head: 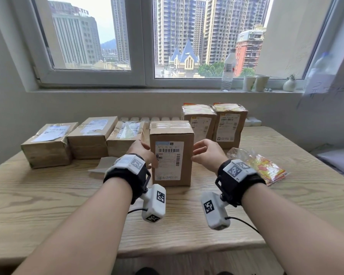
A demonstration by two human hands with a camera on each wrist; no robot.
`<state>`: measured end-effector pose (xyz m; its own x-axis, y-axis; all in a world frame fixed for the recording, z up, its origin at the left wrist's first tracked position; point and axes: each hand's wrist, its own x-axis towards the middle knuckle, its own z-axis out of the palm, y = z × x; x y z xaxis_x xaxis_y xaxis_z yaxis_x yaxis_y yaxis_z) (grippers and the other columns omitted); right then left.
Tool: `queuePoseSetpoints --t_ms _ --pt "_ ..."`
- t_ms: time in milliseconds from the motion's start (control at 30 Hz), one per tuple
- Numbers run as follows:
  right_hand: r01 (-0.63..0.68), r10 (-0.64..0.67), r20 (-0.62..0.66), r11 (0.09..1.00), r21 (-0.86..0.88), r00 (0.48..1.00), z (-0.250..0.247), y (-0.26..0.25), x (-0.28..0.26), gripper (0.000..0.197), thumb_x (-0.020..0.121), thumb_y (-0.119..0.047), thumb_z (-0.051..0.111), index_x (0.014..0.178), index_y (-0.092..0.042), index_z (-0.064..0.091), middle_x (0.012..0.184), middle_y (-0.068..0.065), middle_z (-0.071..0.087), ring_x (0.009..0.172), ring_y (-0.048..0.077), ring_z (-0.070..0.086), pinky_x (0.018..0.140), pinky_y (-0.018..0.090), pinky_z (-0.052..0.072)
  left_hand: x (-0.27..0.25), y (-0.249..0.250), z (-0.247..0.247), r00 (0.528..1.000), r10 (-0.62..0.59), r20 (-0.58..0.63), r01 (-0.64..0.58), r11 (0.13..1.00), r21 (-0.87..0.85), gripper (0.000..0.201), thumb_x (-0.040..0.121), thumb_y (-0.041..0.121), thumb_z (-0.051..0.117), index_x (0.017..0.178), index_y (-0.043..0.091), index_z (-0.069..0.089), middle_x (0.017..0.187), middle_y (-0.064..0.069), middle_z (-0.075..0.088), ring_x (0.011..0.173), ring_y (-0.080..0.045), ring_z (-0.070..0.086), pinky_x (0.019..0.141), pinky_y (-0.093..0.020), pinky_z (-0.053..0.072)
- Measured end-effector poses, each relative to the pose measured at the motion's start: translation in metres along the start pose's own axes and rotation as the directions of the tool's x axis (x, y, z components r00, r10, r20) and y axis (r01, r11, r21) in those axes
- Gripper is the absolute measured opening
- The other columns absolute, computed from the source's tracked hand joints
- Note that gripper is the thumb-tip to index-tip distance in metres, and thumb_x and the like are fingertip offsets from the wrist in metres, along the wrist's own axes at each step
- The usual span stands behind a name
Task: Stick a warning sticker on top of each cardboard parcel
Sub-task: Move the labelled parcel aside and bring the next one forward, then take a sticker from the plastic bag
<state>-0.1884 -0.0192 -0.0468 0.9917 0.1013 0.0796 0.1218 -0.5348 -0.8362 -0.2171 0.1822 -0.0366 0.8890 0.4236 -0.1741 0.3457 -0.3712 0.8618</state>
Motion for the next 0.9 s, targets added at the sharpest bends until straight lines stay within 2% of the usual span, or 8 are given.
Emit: queuePoseSetpoints --t_ms 167,267,367,467,600,733,833,900 --pt "-0.006 0.003 -0.116 1.000 -0.022 0.993 -0.042 0.004 -0.004 0.018 0.079 -0.007 0.071 0.085 -0.023 0.066 0.089 -0.003 0.070 0.091 0.016 0.067 0.087 0.040 0.056 -0.015 0.005 -0.005 0.988 0.042 -0.148 -0.035 0.998 0.055 0.026 0.073 -0.006 0.064 0.083 0.017 0.057 0.091 -0.002 0.063 0.082 -0.021 0.063 0.080 -0.034 0.057" --pt "-0.060 0.047 -0.277 0.997 -0.039 0.960 -0.074 0.013 -0.004 0.018 0.079 -0.005 0.067 0.080 -0.023 0.067 0.088 -0.002 0.070 0.089 0.018 0.067 0.081 0.035 0.056 -0.030 0.023 -0.014 0.912 0.134 -0.387 -0.132 0.991 0.030 0.017 0.082 0.006 0.057 0.096 0.013 0.062 0.092 -0.001 0.058 0.097 -0.025 0.059 0.078 -0.026 0.044" --pt "-0.167 0.095 -0.416 0.976 -0.138 0.904 -0.096 0.030 -0.004 0.015 0.078 -0.011 0.068 0.081 -0.025 0.065 0.100 0.001 0.067 0.095 0.020 0.063 0.081 0.032 0.052 -0.046 0.049 -0.014 0.867 0.218 -0.449 -0.263 0.964 -0.039 0.017 0.076 0.007 0.057 0.088 0.017 0.063 0.088 0.002 0.062 0.087 -0.020 0.057 0.070 -0.025 0.042" --pt "-0.259 0.185 -0.345 0.949 -0.181 0.920 -0.100 0.049 -0.006 0.012 0.077 -0.021 0.073 0.073 -0.028 0.065 0.104 0.003 0.065 0.095 0.021 0.061 0.081 0.033 0.049 -0.057 0.077 0.006 0.888 0.299 -0.349 -0.362 0.923 -0.132 0.014 0.070 0.008 0.060 0.074 0.020 0.064 0.080 0.005 0.065 0.083 -0.017 0.064 0.071 -0.028 0.054" --pt "-0.262 0.234 -0.154 0.944 -0.198 0.960 -0.096 0.063 -0.009 0.006 0.082 -0.022 0.073 0.081 -0.025 0.068 0.091 -0.004 0.066 0.081 0.011 0.059 0.076 0.028 0.044 -0.068 0.099 0.056 0.918 0.395 -0.038 -0.394 0.895 -0.210 0.015 0.073 0.002 0.062 0.072 0.015 0.069 0.081 -0.002 0.069 0.075 -0.015 0.067 0.075 -0.035 0.061" --pt "-0.259 0.204 -0.322 0.956 -0.140 0.924 -0.106 0.065 -0.004 0.019 0.082 -0.009 0.068 0.100 -0.017 0.065 0.106 0.004 0.067 0.092 0.020 0.058 0.080 0.032 0.046 -0.076 0.105 0.109 0.871 0.392 0.295 -0.347 0.918 -0.192 0.016 0.082 -0.001 0.063 0.074 0.009 0.073 0.084 -0.011 0.073 0.072 -0.016 0.068 0.074 -0.030 0.061" --pt "-0.323 0.263 -0.240 0.910 -0.260 0.935 -0.113 0.066 -0.007 0.042 0.074 -0.011 0.078 0.111 -0.010 0.057 0.112 0.015 0.062 0.098 0.025 0.059 0.082 0.036 0.049 -0.075 0.102 0.138 0.835 0.350 0.424 -0.312 0.937 -0.159 0.014 0.085 -0.002 0.061 0.081 0.003 0.074 0.087 -0.014 0.073 0.077 -0.018 0.068 0.078 -0.032 0.060" --pt "-0.354 0.312 -0.173 0.873 -0.336 0.934 -0.112 0.072 -0.007 0.039 0.072 -0.012 0.080 0.104 -0.011 0.057 0.103 0.014 0.064 0.094 0.025 0.063 0.086 0.041 0.054 -0.072 0.101 0.152 0.820 0.323 0.472 -0.297 0.946 -0.131 0.015 0.087 -0.002 0.059 0.090 0.000 0.073 0.089 -0.015 0.073 0.079 -0.019 0.068 0.082 -0.034 0.059"
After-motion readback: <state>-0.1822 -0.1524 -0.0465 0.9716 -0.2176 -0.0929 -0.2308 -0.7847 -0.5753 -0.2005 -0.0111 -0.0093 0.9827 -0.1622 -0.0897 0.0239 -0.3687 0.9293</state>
